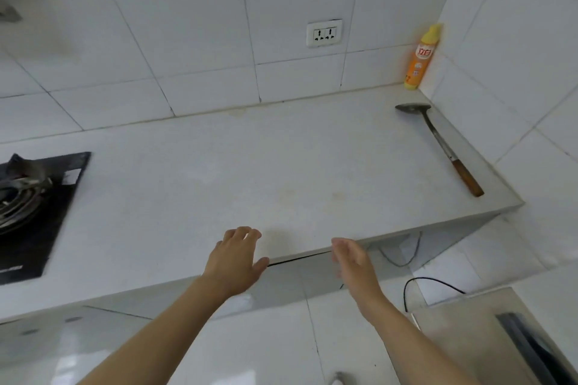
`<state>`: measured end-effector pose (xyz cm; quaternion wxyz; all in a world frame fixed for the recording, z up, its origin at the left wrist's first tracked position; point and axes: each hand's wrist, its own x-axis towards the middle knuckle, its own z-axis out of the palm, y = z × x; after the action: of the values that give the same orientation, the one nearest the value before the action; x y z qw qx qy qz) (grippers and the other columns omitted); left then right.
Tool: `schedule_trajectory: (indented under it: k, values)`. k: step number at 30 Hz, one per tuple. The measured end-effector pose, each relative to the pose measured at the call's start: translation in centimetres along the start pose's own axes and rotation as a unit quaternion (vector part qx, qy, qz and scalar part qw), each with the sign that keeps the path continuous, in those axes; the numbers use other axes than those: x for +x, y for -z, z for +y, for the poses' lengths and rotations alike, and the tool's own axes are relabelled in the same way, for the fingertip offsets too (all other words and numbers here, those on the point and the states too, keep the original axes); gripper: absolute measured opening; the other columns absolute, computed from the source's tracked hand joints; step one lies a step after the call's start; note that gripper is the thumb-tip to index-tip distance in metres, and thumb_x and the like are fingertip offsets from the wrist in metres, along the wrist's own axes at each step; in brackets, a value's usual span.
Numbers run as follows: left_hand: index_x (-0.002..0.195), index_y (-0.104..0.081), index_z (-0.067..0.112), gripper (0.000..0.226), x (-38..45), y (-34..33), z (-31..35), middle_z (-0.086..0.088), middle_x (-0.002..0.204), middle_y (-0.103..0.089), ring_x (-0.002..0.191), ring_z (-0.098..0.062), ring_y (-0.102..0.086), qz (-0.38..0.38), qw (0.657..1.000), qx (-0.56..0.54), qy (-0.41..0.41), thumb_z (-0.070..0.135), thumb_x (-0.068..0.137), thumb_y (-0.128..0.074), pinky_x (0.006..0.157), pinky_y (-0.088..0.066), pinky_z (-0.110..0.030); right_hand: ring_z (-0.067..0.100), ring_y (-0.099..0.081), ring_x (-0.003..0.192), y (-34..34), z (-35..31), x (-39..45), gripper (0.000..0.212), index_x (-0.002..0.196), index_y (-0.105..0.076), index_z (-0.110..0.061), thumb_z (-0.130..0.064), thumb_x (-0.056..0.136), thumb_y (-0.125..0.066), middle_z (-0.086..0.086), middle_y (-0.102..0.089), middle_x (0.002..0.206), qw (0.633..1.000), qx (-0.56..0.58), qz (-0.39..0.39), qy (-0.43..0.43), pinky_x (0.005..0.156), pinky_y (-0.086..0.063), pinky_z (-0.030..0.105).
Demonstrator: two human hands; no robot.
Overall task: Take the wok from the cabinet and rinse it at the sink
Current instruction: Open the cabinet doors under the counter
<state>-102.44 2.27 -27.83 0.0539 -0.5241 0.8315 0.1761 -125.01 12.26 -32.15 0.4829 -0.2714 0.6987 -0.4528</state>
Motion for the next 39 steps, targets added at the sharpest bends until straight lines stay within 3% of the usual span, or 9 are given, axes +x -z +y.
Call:
schedule_trajectory:
  k: [2,6,11,18,30,39]
  values:
    - [0.140,-0.042,0.025,0.052,-0.2,-1.1,-1.2,0.006,0.149,-0.038,0.136,-0.018,-0.033,-0.013,1.000,-0.006,-0.003,0.046,0.094,-0.052,0.102,-0.043,-0.035,0.020,-0.065,0.100,-1.2,1.3,-0.1,0.034,0.106,-0.066,-0.017,-0.047,0.094,-0.054,0.002,-0.067,0.105,0.995,0.068,-0.007,-0.079,0.084,-0.052,0.038]
    - [0.141,-0.041,0.030,0.048,-0.2,-3.2,-3.6,0.008,0.152,-0.033,0.140,-0.016,-0.026,-0.043,0.999,0.007,-0.024,0.042,0.095,-0.050,0.097,-0.048,-0.037,0.028,-0.065,0.105,-3.4,3.6,-0.8,0.040,0.113,-0.064,-0.010,-0.043,0.099,-0.045,0.014,-0.068,0.112,0.968,0.168,-0.015,-0.183,0.088,-0.053,0.046]
    - [0.144,-0.037,0.030,0.051,0.4,-5.1,-6.0,0.006,0.156,-0.028,0.143,-0.016,-0.021,-0.046,0.997,0.028,-0.051,0.038,0.096,-0.051,0.097,-0.049,-0.040,0.029,-0.064,0.108,-5.8,6.4,-0.6,0.053,0.123,-0.057,-0.015,-0.057,0.097,-0.038,0.014,-0.067,0.118,0.933,0.279,-0.003,-0.229,0.085,-0.053,0.044]
    - [0.144,-0.038,0.027,0.052,1.0,-6.7,-8.6,0.001,0.157,-0.021,0.144,-0.020,-0.018,-0.070,0.994,0.050,-0.066,0.028,0.095,-0.053,0.093,-0.052,-0.036,0.035,-0.058,0.117,-8.5,8.7,1.8,0.068,0.129,-0.053,-0.008,-0.064,0.094,-0.037,0.020,-0.062,0.125,0.852,0.453,0.005,-0.263,0.103,-0.043,0.049]
    - [0.144,-0.039,0.024,0.072,0.3,-8.4,-9.6,-0.002,0.157,-0.022,0.144,-0.024,-0.017,-0.016,0.994,-0.030,-0.106,-0.004,0.078,-0.049,0.100,-0.048,-0.033,0.033,-0.052,0.124,-13.5,10.5,5.0,0.080,0.130,-0.053,-0.003,-0.070,0.092,-0.030,0.019,-0.057,0.132,0.814,0.512,0.014,-0.276,0.111,-0.035,0.049]
    - [0.144,-0.037,0.022,0.071,-0.2,-9.2,-9.4,-0.004,0.158,-0.021,0.145,-0.026,-0.014,0.002,0.994,-0.031,-0.103,0.000,0.079,-0.055,0.101,-0.047,-0.032,0.034,-0.052,0.124,-15.4,9.2,4.8,0.077,0.133,-0.048,-0.002,-0.067,0.094,-0.033,0.022,-0.054,0.133,0.809,0.529,0.012,-0.256,0.109,-0.038,0.048]
